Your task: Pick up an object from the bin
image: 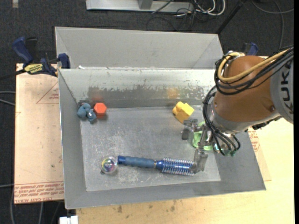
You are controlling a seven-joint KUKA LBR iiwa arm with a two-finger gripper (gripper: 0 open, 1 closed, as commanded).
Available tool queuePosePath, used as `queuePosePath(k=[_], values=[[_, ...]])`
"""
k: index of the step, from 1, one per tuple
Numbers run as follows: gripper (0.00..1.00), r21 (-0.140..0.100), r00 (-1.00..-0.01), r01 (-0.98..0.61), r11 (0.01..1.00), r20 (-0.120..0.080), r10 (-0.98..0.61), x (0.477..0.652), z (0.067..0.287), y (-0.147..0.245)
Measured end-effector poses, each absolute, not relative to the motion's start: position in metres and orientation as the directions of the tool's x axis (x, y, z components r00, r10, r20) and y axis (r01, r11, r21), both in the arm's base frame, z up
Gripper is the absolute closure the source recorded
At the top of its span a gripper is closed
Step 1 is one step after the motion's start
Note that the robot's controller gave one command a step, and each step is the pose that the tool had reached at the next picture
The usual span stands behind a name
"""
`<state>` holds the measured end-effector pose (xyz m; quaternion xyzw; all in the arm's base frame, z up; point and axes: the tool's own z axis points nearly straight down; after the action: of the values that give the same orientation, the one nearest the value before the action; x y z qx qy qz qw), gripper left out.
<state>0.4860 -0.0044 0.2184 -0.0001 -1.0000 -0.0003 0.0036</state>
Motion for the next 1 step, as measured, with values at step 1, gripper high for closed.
queuePosePath(k=[1], values=[[0.00, 0.001, -0.998, 0.066, 0.998, 0.006, 0.066, 0.5024, 0.0654, 0.0230]])
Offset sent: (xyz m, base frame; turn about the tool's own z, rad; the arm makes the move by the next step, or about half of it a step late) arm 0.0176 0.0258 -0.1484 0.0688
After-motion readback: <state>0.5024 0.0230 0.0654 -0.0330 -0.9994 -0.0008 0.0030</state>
